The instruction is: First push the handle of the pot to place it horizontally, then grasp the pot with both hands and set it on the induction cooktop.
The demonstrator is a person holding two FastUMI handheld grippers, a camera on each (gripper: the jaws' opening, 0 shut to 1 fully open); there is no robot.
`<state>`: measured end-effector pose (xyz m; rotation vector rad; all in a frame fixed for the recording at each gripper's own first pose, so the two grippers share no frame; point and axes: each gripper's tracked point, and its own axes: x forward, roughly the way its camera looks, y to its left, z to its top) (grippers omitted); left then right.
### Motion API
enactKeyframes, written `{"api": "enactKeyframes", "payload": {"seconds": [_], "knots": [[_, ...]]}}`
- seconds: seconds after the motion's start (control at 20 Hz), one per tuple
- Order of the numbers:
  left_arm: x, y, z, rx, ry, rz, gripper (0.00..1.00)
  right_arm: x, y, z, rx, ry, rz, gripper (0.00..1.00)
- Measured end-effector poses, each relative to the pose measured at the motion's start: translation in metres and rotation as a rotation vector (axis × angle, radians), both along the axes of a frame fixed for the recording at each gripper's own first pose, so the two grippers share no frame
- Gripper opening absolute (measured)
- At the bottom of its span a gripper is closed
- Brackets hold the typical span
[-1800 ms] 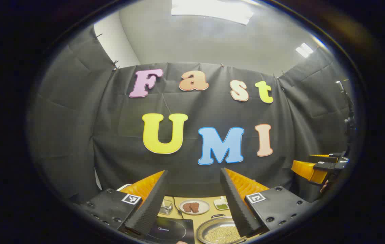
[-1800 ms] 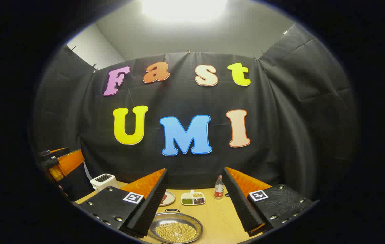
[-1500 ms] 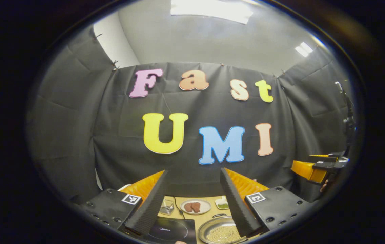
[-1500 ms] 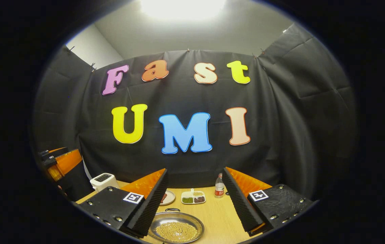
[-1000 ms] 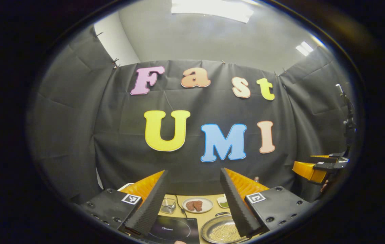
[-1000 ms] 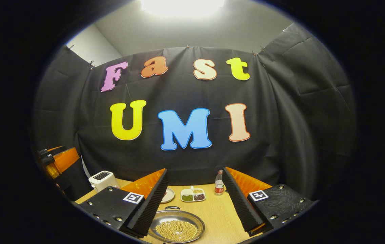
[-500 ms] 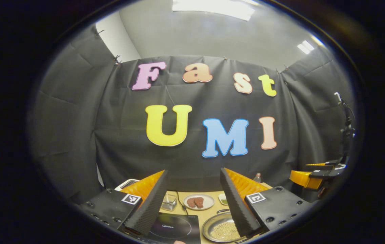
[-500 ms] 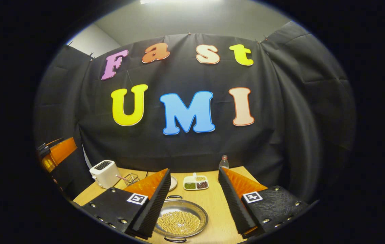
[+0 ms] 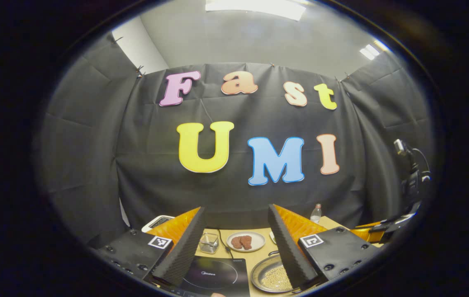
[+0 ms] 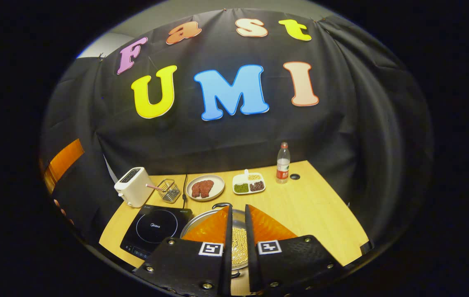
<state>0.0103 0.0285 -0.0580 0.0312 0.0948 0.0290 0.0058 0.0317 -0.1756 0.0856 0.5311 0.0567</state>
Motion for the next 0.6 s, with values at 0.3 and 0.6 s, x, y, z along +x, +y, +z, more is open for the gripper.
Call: {"api": "enactKeyframes", "payload": {"seconds": [0.3, 0.6], "knots": [[-0.009, 0.011, -0.015, -0.012, 0.035, 0.023, 0.97, -0.013, 0.009, -0.074, 0.004, 0.235, 0.067, 0.08], [-0.014, 0.020, -0.010, 0.006, 0.030, 0.039, 0.95, -0.044, 0.033, -0.133, 0.093, 0.444, 0.136, 0.01]]}}
